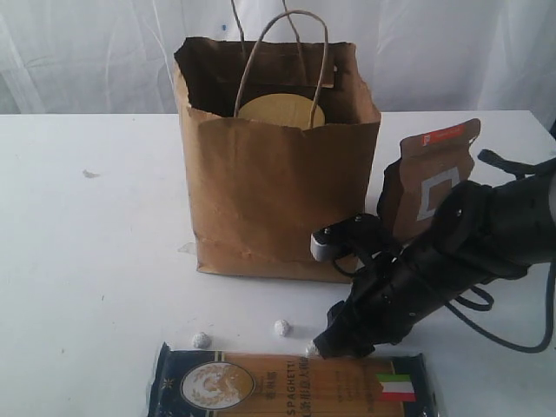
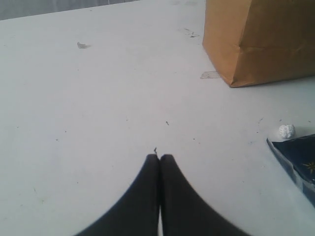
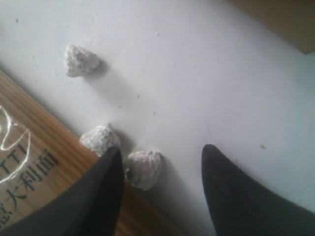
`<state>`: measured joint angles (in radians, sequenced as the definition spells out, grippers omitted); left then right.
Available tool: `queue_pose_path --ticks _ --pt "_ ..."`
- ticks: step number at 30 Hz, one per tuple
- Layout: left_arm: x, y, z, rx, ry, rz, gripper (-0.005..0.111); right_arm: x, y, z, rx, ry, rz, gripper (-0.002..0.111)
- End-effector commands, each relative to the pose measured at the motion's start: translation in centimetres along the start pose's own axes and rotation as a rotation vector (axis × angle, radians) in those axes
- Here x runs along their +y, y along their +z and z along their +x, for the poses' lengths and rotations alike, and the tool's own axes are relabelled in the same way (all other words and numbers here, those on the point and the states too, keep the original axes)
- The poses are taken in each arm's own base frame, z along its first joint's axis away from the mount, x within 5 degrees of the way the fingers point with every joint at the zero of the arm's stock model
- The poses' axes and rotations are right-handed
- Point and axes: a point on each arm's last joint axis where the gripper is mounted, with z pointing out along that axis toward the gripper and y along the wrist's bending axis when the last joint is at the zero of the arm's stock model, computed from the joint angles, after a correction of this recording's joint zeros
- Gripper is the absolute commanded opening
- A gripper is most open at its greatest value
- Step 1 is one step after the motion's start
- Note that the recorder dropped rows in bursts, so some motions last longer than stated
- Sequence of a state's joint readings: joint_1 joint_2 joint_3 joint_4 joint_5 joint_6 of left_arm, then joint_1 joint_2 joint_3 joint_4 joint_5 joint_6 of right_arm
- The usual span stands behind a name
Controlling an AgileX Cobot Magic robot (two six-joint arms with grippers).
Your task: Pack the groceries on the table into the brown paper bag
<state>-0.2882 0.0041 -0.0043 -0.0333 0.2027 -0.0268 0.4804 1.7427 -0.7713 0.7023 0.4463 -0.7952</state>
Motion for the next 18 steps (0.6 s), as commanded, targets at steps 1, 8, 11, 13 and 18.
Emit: queue_pose_path --ticks 1,8,11,13,18 --pt "0.0 0.0 0.1 0.0 0.004 0.003 0.0 0.1 0.4 0.1 0.031 -0.021 -0.018 0.042" --pt "0.0 0.0 0.1 0.0 0.004 0.003 0.0 0.4 1.4 0.5 0.079 -0.041 -0.034 0.027" --pt "0.0 0.0 0.1 0.0 0.004 0.003 0.0 0.4 1.4 0.6 0.086 -0.048 -0.033 0.014" --pt "0.0 0.0 0.1 0.0 0.004 0.003 0.0 0.4 1.3 0.6 0.082 -0.049 -0.033 0.005" --pt "0.0 0.0 0.1 0.0 0.004 0.003 0.0 0.8 0.2 0.2 0.051 -0.061 -0.036 0.0"
